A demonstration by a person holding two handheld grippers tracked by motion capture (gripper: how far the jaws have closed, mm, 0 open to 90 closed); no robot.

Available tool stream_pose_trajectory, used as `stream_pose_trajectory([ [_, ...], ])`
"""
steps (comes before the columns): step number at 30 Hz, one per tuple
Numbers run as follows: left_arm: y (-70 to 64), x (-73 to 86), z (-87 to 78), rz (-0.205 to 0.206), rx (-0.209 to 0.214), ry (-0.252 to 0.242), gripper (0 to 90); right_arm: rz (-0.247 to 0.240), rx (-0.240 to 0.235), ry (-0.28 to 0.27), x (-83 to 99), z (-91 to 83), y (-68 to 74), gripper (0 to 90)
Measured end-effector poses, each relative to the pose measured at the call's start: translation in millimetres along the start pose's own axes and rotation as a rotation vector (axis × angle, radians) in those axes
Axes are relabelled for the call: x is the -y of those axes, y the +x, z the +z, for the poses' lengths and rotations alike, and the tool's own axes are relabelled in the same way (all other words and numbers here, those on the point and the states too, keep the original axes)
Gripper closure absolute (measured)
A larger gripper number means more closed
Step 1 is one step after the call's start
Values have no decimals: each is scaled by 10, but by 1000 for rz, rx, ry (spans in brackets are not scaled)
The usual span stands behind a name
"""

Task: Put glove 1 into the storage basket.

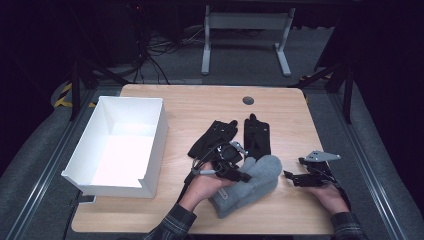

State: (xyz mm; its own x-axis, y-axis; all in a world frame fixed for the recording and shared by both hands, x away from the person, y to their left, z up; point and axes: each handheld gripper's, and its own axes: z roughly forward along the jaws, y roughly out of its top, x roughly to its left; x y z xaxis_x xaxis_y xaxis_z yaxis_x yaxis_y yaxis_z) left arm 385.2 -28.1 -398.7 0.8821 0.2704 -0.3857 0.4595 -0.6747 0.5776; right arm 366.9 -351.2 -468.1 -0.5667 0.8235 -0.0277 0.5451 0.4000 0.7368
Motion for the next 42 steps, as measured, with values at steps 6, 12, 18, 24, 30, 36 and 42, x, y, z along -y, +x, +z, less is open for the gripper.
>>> stream_pose_trajectory([
  [6,22,18,214,39,-44,59,686,0,0,0,0,0,0,160],
  [12,80,56,328,35,-203,86,229,0,0,0,0,0,1,160],
  [18,91,49,482,76,-186,164,164,0,0,-1,1,0,1,160],
  [24,74,46,528,102,-147,194,285,1,0,-1,1,0,1,160],
  [30,57,47,527,122,-99,196,454,1,0,0,2,0,2,160],
  [36,86,32,529,105,-56,211,633,1,1,0,2,0,2,160],
  [42,45,13,489,103,-67,214,702,0,0,0,1,0,1,160],
])
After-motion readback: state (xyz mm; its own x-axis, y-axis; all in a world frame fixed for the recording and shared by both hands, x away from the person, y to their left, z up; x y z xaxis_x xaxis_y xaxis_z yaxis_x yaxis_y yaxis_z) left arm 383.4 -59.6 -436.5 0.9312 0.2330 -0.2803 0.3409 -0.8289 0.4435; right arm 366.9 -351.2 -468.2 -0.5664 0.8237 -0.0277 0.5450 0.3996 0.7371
